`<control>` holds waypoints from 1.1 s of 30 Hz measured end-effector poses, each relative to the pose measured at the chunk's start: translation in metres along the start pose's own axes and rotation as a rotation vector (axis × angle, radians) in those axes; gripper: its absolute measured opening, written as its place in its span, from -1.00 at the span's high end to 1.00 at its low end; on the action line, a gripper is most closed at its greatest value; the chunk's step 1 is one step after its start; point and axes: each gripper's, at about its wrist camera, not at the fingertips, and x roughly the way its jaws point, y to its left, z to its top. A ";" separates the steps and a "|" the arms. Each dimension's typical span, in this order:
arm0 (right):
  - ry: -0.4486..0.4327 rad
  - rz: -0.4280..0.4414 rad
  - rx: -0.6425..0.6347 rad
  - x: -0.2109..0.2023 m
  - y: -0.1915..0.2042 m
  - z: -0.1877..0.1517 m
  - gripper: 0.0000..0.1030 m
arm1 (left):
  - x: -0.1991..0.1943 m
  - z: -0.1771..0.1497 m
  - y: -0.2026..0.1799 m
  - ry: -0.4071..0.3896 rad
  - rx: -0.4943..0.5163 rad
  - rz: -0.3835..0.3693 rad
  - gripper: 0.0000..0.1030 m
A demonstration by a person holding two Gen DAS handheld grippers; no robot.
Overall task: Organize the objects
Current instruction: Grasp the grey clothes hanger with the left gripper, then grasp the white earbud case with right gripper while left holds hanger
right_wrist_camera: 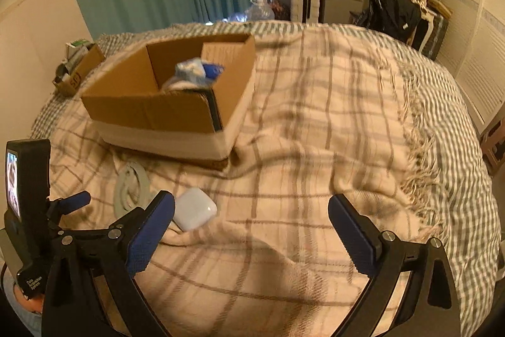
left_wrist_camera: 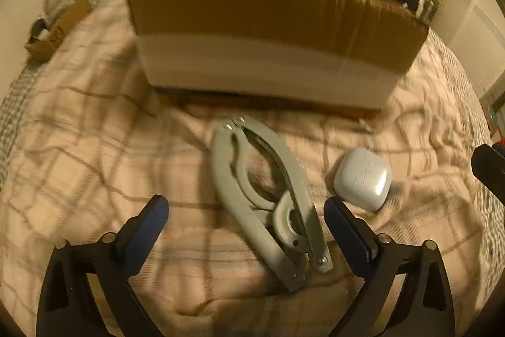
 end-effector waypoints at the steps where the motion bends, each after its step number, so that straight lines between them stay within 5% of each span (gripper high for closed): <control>1: 0.008 -0.003 0.005 0.003 -0.001 -0.001 -0.90 | 0.004 -0.001 -0.001 0.013 0.005 -0.006 -0.79; 7: 0.039 -0.020 0.018 0.010 -0.001 -0.004 -0.90 | 0.006 -0.007 -0.010 0.027 0.067 -0.074 0.12; 10: 0.042 -0.024 0.006 0.008 0.003 -0.004 -0.90 | -0.006 -0.013 -0.004 0.018 0.079 -0.086 0.32; 21: 0.043 0.068 -0.051 0.006 0.047 0.013 -0.90 | -0.070 -0.010 0.048 -0.070 0.040 -0.085 0.50; 28: 0.154 0.058 -0.093 0.055 0.072 0.013 -0.88 | -0.067 -0.001 0.072 -0.064 0.011 -0.030 0.50; 33: 0.262 0.042 -0.087 0.089 0.072 0.004 -0.66 | -0.062 -0.005 0.079 -0.057 -0.004 -0.014 0.50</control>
